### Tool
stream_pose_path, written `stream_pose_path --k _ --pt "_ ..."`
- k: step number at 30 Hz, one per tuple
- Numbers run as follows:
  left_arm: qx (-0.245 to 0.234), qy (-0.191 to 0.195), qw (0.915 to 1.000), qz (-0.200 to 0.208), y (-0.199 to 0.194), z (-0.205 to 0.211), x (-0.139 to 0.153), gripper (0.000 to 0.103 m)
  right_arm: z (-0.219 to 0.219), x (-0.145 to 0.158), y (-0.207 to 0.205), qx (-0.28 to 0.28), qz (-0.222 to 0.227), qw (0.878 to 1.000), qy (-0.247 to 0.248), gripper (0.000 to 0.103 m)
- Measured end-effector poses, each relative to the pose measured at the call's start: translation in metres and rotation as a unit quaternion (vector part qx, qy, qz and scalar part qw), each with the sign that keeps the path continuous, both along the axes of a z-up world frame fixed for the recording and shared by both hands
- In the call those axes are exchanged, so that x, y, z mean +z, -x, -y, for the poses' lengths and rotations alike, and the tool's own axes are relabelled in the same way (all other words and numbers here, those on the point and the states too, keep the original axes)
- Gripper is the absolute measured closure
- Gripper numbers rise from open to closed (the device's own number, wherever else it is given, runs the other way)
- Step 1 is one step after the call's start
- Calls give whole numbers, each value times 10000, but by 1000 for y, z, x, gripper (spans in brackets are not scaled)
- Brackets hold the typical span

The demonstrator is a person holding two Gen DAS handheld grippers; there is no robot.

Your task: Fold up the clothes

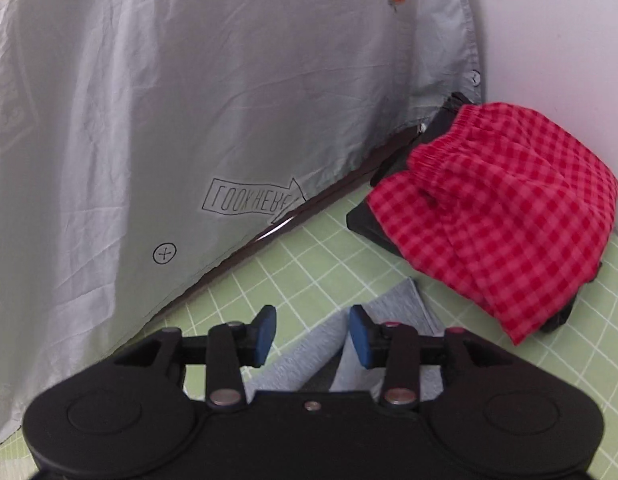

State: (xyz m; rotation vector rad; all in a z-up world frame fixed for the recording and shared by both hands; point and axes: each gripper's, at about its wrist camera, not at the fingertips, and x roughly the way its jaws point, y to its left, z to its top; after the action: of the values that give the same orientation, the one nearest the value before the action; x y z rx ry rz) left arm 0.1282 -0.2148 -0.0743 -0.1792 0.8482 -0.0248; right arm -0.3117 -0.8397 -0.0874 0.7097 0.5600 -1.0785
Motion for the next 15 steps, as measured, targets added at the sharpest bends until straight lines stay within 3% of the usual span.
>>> stream_pose_path --k 1,5,9,11,15 --pt "66 1 10000 26 7 -2 -2 22 -8 -5 3 -57 -107 9999 -4 42" --pt "687 237 9951 -665 38 -34 -34 21 -40 -27 15 -287 -533 9982 -22 32" --pt "1299 610 9811 -1298 68 -64 -67 21 -72 -48 27 -515 -958 9941 -40 26" --pt "1419 849 9773 -1324 74 -67 -75 21 -74 -59 41 -825 -745 9933 -324 26" --pt "1351 576 9807 -1291 69 -49 -81 20 -74 -73 48 -1070 -337 9921 -564 26"
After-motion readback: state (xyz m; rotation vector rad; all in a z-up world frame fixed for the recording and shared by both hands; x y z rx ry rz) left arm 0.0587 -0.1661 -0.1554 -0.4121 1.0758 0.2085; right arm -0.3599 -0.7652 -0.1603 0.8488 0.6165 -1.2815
